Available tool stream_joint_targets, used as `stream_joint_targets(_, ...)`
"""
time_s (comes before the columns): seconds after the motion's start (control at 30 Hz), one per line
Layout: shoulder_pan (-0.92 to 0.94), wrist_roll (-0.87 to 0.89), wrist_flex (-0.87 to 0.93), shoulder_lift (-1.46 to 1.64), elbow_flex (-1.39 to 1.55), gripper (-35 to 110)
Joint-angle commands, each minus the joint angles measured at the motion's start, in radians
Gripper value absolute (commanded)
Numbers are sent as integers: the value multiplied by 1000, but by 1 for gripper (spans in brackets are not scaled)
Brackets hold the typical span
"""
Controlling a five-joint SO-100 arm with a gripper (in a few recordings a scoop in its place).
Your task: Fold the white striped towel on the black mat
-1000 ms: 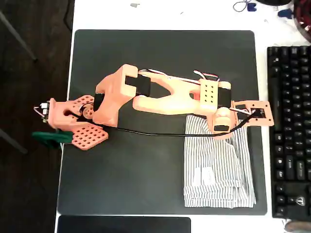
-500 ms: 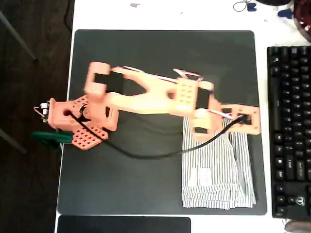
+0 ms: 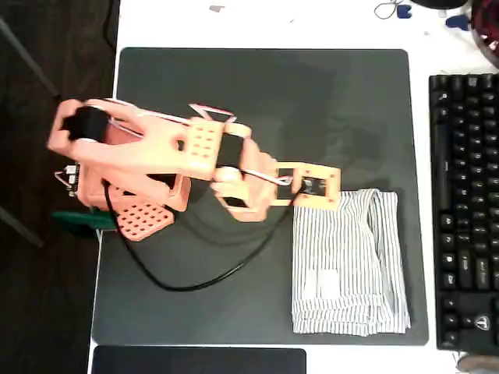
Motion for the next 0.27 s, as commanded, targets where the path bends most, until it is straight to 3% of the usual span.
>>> stream_joint_targets(0.0, -25, 41, -2, 127, 60, 0)
stream_joint_targets(0.23, -123, 94, 17, 423, 261, 0)
